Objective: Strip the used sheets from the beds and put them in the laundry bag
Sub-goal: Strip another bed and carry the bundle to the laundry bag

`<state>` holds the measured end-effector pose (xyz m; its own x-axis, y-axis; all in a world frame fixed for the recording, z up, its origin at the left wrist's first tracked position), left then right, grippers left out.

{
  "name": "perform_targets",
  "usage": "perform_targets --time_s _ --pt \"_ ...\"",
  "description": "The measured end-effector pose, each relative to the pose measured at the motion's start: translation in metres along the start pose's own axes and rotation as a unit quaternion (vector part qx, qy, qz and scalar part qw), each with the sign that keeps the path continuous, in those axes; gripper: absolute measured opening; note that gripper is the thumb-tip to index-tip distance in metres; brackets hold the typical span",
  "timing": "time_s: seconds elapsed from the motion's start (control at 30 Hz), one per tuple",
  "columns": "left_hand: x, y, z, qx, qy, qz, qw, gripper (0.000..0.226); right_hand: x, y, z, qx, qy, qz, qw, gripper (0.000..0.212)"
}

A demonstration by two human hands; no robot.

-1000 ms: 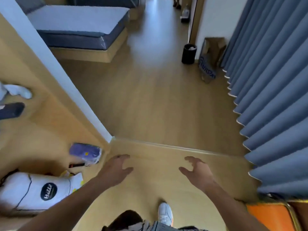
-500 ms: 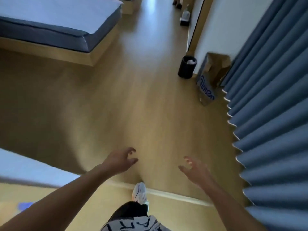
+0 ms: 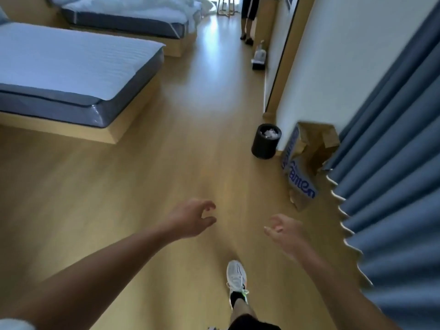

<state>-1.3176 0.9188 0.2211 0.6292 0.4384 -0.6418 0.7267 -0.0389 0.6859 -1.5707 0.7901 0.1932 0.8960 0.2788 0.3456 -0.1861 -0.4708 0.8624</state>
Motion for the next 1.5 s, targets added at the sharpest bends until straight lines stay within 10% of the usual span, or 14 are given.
perform_targets --time_s 0.5,1.17,1.5 --pt "0.053 0.268 0.301 -0.124 0.123 0.008 0.985 0.048 0.253 0.143 0.430 0.078 0.195 -0.105 0.972 0.050" --pt "0.132 0.573 0.815 -0.063 0.080 -0.028 0.994 0.049 0.440 0.259 0.930 0.072 0.085 -0.105 0.988 0.051" --pt "0.170 0.726 1.030 -0.085 0.164 -0.025 0.982 0.054 0.614 0.307 1.204 0.117 0.180 -0.107 0.971 0.047"
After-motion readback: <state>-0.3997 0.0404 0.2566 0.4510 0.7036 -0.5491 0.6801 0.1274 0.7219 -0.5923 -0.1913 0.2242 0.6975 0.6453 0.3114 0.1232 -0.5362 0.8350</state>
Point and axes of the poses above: each hand's wrist, its own z-axis towards the middle knuckle, its own y-axis out of the back of the hand, x = y × z, the point moved 1 cm from there along z, towards the middle knuckle, and after that the axes turned 15 degrees about -z, right-handed, at the moved point
